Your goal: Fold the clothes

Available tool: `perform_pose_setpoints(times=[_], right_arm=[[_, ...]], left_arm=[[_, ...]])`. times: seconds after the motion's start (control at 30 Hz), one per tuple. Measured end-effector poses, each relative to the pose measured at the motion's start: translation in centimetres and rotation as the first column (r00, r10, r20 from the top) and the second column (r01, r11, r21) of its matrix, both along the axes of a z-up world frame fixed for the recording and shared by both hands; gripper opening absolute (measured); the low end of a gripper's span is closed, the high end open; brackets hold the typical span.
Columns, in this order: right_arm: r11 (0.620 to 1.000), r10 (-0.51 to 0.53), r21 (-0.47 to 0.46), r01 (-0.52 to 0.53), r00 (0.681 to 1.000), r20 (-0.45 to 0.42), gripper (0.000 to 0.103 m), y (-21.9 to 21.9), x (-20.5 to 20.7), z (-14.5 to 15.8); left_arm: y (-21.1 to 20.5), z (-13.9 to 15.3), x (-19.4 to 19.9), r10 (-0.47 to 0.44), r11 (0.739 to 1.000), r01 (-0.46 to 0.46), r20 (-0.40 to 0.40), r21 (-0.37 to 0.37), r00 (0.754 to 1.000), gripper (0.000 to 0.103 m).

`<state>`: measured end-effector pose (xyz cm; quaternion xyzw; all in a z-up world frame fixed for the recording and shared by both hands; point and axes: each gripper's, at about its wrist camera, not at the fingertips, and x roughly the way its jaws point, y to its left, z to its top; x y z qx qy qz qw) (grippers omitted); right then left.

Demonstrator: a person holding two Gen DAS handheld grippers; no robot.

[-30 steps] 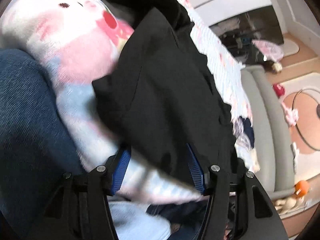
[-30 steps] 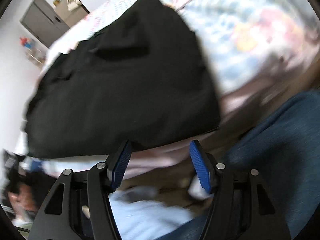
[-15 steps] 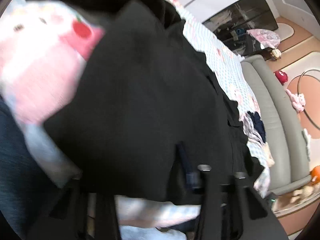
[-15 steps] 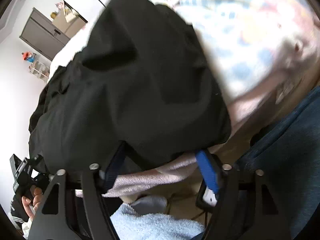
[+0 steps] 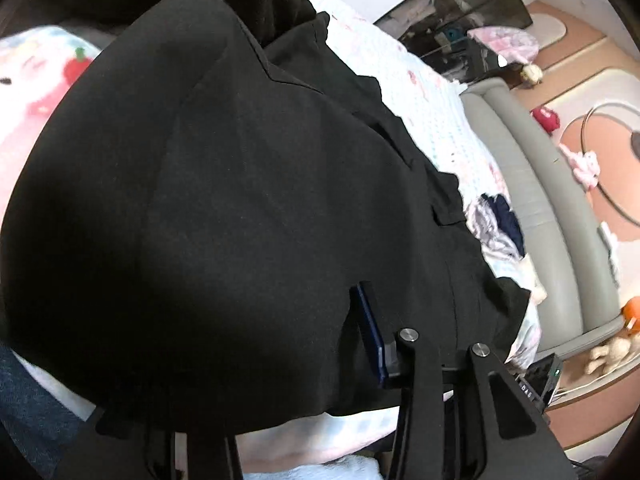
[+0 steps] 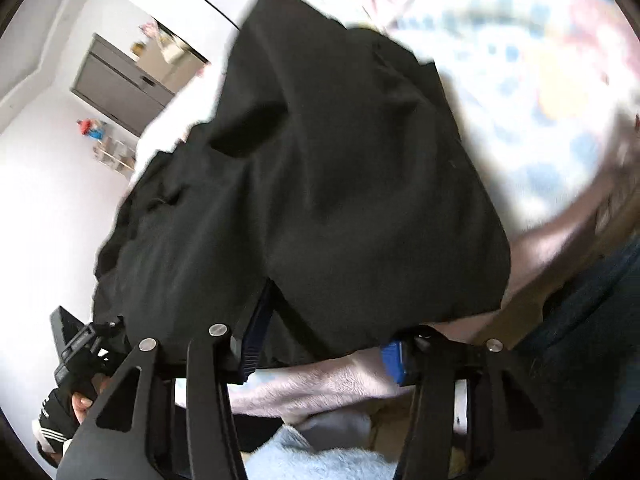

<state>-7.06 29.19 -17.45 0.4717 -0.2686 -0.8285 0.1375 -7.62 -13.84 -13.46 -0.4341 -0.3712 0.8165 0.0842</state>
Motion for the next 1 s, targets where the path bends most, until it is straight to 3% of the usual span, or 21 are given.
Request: perform_pose_setpoints(times=[0.07, 0.1, 0.13, 0.2, 0.27, 0.3, 0.33, 0.4, 0.43, 0.5, 0.6, 0.8, 0.93, 1.0], right_arm=[[0.999, -0.011, -0.029, 0.012, 1.000, 0.022, 0.060, 0.2, -0.2, -0.6], [0.999, -0.016, -0.039, 0.017, 0.999, 0.036, 0.060, 0.2, -0.2, -0.8], [0.999, -0.019, -0.034, 0.020, 0.999, 0.039, 0.058, 0.1, 0.1, -0.6], [1.000, -0.010, -0.001, 0.010, 1.000, -0.007, 0.040, 0.0, 1.3, 0.9], [1.000, -0.004, 0.009, 0.005, 0.997, -0.073, 0.038, 0.1, 2.3, 2.5], [1.000, -0.003, 0.007, 0.004, 0.996, -0.086, 0.040, 0.4, 2.3, 2.8], [1.000, -0.003, 0.003, 0.003, 0.997, -0.072, 0.043, 1.0, 1.7, 2.6], [1.000, 0.001, -0.028, -0.001, 1.000, -0.005, 0.067, 0.7, -0.5, 0.7], [1.000, 0.002, -0.028, -0.002, 1.000, 0.017, 0.066, 0.4, -1.0, 0.2], [1.000, 0.003, 0.031, -0.003, 1.000, 0.006, 0.040, 0.0, 0.3, 1.1], [0.994, 0.037, 0.102, -0.028, 0.996, -0.086, 0.025, -0.3, 2.3, 4.1], [0.998, 0.044, 0.053, -0.036, 0.988, -0.147, 0.019, 1.8, 5.6, 7.9], [0.999, 0.032, 0.007, -0.031, 0.993, -0.111, 0.017, 4.5, 8.9, 9.8], [0.999, 0.051, 0.008, -0.051, 0.992, -0.111, 0.017, 5.6, 11.0, 10.6]], left_arm=[[-0.1, 0.2, 0.2, -0.002, 1.000, 0.002, -0.003, -0.020, 1.000, 0.039], [0.0, 0.5, 0.4, -0.003, 0.999, 0.003, -0.013, -0.038, 1.000, 0.032], [0.2, 1.2, 0.9, -0.005, 0.998, 0.003, -0.040, -0.066, 0.999, 0.026], [0.6, 2.6, 1.7, -0.011, 0.994, -0.001, -0.104, -0.109, 0.994, 0.025], [1.0, 3.4, 1.7, -0.014, 0.993, -0.002, -0.138, -0.116, 0.990, 0.026], [1.1, 3.6, 1.6, -0.019, 0.992, 0.002, -0.136, -0.124, 0.991, 0.036], [1.2, 3.8, 1.5, -0.024, 0.991, 0.006, -0.133, -0.131, 0.991, 0.040], [1.4, 4.1, 1.3, -0.033, 0.989, 0.014, -0.129, -0.145, 0.991, 0.034], [1.6, 4.3, 1.2, -0.038, 0.988, 0.019, -0.126, -0.152, 0.991, 0.026], [1.8, 4.7, 1.0, -0.048, 0.986, 0.027, -0.121, -0.167, 0.991, 0.019], [2.1, 5.2, 0.8, -0.062, 0.981, 0.040, -0.114, -0.188, 0.992, 0.016], [2.2, 8.5, 3.8, -0.070, 0.980, 0.041, -0.144, -0.195, 0.987, 0.015], [1.9, 9.4, 6.4, -0.092, 0.983, 0.072, -0.114, -0.168, 0.989, 0.015], [1.8, 8.4, 6.8, -0.109, 0.982, 0.098, -0.067, -0.159, 0.992, 0.016]])
